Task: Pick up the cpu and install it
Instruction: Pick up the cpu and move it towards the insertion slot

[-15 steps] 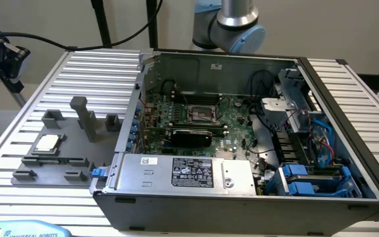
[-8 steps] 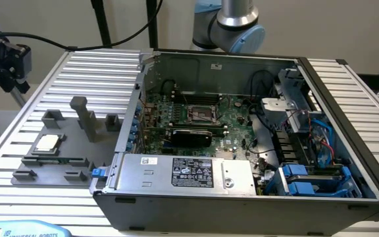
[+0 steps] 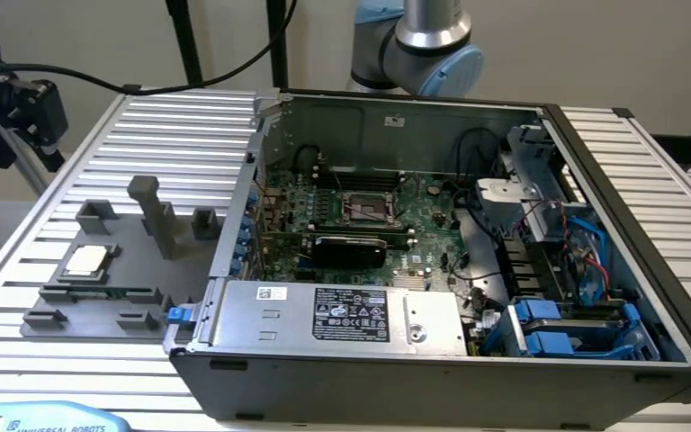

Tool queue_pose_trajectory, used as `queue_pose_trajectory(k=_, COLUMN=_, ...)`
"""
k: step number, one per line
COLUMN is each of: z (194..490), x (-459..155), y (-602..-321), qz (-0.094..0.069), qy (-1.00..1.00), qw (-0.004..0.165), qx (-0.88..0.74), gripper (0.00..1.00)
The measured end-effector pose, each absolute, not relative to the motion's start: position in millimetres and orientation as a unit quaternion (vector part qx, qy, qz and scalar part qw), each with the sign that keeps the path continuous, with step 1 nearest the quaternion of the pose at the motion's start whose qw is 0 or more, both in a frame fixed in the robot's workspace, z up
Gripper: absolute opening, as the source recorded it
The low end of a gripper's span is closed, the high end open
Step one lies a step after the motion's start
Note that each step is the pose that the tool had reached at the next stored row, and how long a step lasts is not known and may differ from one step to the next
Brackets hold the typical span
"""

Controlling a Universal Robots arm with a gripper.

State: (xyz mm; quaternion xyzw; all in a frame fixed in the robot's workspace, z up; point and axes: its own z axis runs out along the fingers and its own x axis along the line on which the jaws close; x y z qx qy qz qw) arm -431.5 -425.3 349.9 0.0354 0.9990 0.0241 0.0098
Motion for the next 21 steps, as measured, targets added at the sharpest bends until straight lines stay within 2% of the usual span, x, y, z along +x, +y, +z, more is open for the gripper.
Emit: queue_pose_trajectory(k=21, z=312, x=-431, y=-427, qz=0.024, qy=0.999, qw=0.009, qx=0.032, gripper=0.6)
